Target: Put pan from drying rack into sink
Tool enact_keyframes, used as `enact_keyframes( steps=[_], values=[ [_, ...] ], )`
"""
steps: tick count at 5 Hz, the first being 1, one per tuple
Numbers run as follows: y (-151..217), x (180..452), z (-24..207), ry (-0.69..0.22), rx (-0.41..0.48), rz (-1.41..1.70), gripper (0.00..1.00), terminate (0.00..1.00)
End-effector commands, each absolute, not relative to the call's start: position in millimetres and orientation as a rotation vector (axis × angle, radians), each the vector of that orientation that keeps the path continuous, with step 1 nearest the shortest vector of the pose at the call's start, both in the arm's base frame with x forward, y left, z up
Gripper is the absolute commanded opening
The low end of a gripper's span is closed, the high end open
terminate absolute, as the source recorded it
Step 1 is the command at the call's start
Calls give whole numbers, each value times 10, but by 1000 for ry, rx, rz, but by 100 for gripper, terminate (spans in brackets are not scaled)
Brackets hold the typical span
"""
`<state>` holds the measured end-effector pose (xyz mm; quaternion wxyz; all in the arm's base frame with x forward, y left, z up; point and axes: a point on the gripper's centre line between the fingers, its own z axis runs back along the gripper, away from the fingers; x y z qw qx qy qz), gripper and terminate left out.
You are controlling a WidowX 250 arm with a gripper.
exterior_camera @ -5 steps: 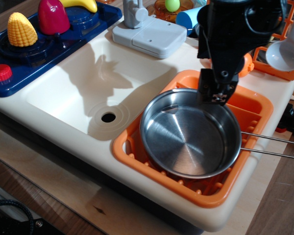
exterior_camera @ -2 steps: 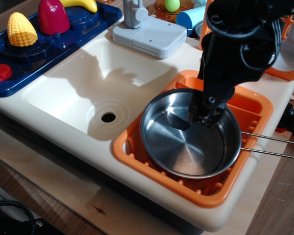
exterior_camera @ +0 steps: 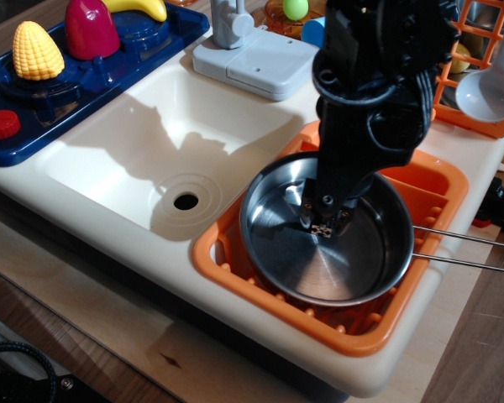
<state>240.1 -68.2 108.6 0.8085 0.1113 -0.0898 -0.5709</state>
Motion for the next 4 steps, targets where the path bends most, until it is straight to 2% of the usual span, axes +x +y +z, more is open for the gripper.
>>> enact_keyframes(
  steps=[1, 3, 4],
  values=[
    [-641, 2453, 1205, -235, 238, -1216, 0, 0],
    [-695, 2484, 1262, -200, 255, -1201, 0, 0],
    [-607, 2510, 1316, -196, 230, -1210, 0, 0]
  ],
)
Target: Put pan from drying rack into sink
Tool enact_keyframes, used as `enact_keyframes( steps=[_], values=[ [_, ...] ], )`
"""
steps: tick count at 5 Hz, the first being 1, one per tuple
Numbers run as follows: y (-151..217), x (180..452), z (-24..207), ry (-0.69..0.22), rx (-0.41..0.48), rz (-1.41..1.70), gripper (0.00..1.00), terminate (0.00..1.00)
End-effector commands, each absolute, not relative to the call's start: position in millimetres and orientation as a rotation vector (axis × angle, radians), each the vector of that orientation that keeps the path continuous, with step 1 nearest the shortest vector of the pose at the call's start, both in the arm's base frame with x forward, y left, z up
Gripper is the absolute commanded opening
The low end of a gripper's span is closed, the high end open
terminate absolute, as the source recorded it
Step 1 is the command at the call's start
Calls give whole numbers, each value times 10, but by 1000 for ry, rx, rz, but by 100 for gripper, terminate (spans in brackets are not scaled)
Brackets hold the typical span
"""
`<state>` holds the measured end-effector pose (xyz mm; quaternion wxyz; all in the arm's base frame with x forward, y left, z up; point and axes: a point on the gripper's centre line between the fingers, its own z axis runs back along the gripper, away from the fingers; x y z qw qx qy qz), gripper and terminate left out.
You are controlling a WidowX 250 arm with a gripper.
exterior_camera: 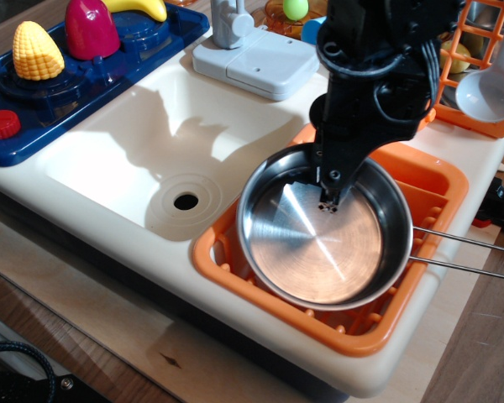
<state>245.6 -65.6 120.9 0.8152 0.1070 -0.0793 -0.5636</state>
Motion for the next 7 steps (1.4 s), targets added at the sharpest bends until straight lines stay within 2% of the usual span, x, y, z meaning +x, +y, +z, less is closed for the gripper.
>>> enact_keyframes(
  steps=[1, 2, 3, 4, 5, 6, 7],
  values=[
    [-343, 2547, 1506, -142, 212, -1278, 0, 0],
    [-34, 2521, 1649, -114, 184, -1347, 0, 0],
    [301, 2519, 1685, -119, 173, -1422, 0, 0],
    [606, 2533, 1618, -166, 161, -1486, 0, 0],
    [713, 2551, 1519, -231, 159, -1523, 100, 0],
    [721, 2566, 1447, -299, 170, -1522, 100, 0],
    [721, 2566, 1447, -299, 170, -1522, 100, 100]
  ],
)
